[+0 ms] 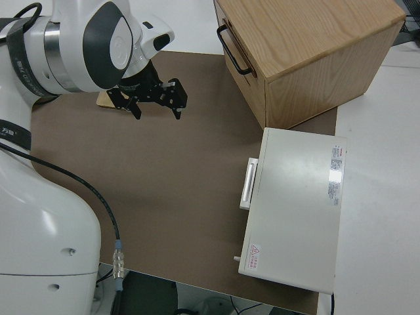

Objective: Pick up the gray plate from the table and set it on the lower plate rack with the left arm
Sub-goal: 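Lift the gray plate with the left gripper toward the wooden rack, then lower the gray plate upright into the rack slot beside the blue plate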

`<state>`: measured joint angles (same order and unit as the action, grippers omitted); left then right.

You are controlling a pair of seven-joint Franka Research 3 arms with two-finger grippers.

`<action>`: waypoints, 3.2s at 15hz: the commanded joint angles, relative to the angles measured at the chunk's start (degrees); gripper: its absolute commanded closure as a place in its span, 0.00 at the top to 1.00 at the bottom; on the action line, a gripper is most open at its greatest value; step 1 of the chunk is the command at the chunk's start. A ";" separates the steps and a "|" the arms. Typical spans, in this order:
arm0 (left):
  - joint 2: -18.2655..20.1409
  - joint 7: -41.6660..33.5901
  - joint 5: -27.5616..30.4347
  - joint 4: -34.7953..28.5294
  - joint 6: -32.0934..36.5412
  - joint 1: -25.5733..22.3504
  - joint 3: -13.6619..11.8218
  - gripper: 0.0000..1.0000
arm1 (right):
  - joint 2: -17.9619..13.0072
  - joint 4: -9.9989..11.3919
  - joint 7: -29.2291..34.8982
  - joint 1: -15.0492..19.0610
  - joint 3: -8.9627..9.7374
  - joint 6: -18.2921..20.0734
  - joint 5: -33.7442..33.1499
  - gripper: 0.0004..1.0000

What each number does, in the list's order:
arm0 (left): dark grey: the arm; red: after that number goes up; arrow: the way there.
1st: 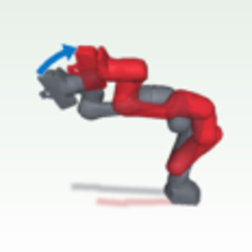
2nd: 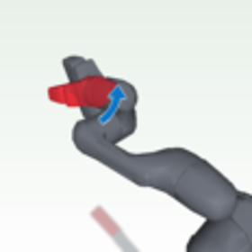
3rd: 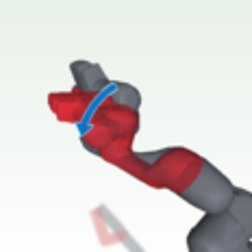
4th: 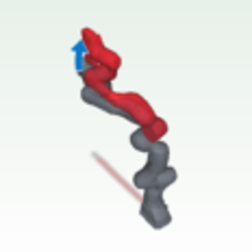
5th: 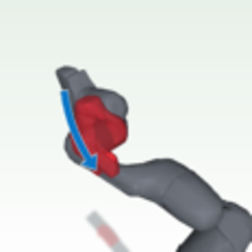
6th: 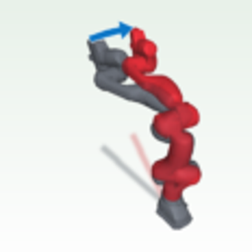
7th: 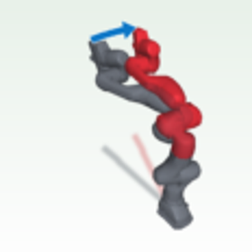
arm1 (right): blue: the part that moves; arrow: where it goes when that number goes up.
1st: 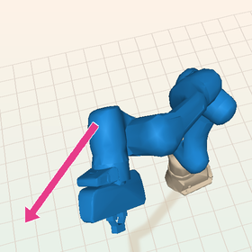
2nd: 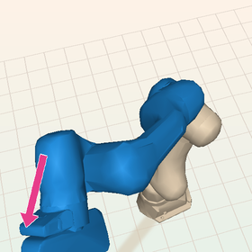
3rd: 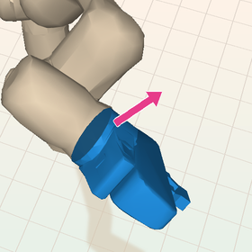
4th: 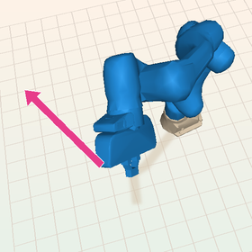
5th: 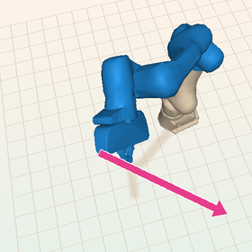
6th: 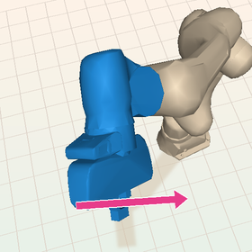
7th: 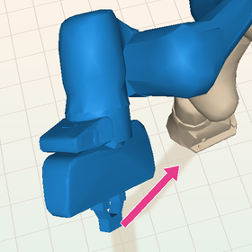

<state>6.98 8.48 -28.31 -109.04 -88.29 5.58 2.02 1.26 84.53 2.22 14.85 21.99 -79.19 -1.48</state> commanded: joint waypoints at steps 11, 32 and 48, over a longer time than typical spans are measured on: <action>-4.34 2.50 -20.99 0.93 9.98 0.75 0.53 0.00 | -0.12 -0.41 0.68 1.32 1.21 0.62 -0.37 0.98; -9.87 18.15 -23.20 -11.64 4.27 1.10 1.41 0.00 | -0.12 -0.41 0.68 1.32 1.21 0.62 -0.37 0.98; -11.29 16.57 -23.02 -11.28 4.27 1.01 1.85 0.73 | -0.12 -0.41 0.68 1.32 1.13 0.70 -0.37 0.98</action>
<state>-4.75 25.46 -50.57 -119.99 -83.63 5.85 4.27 1.26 84.53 2.22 14.85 21.99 -79.19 -1.48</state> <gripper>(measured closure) 0.282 0.013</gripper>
